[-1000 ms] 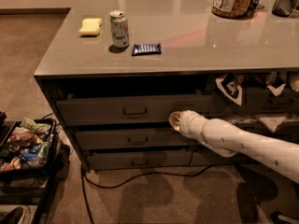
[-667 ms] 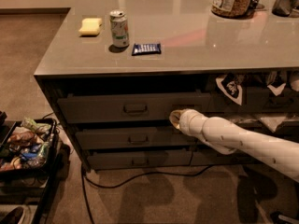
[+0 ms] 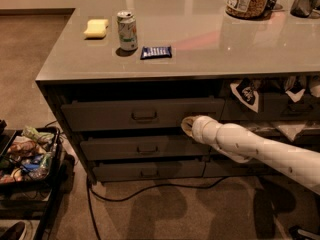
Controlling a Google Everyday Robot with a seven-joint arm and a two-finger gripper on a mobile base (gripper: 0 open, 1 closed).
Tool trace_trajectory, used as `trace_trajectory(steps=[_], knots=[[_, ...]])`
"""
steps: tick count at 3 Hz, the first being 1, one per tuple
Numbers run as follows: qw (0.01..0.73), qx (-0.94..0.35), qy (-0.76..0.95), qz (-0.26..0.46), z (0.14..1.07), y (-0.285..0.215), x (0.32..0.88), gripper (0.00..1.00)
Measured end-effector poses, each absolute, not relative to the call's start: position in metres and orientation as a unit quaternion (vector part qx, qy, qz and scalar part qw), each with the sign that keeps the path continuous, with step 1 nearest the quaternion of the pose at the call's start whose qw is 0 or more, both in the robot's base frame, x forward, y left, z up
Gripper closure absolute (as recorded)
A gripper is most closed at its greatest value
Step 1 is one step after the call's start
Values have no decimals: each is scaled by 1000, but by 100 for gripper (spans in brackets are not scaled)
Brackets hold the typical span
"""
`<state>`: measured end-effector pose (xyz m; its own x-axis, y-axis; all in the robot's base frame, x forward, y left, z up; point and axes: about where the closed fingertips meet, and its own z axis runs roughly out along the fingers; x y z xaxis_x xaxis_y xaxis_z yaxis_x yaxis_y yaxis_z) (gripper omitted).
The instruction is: Close top drawer
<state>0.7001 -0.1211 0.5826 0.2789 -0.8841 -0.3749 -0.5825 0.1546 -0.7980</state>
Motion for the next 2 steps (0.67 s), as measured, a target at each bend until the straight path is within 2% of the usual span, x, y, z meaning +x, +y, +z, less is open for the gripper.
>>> trace_trajectory(steps=[2], knots=[[493,-629,578,-163,584,-124,703,100]])
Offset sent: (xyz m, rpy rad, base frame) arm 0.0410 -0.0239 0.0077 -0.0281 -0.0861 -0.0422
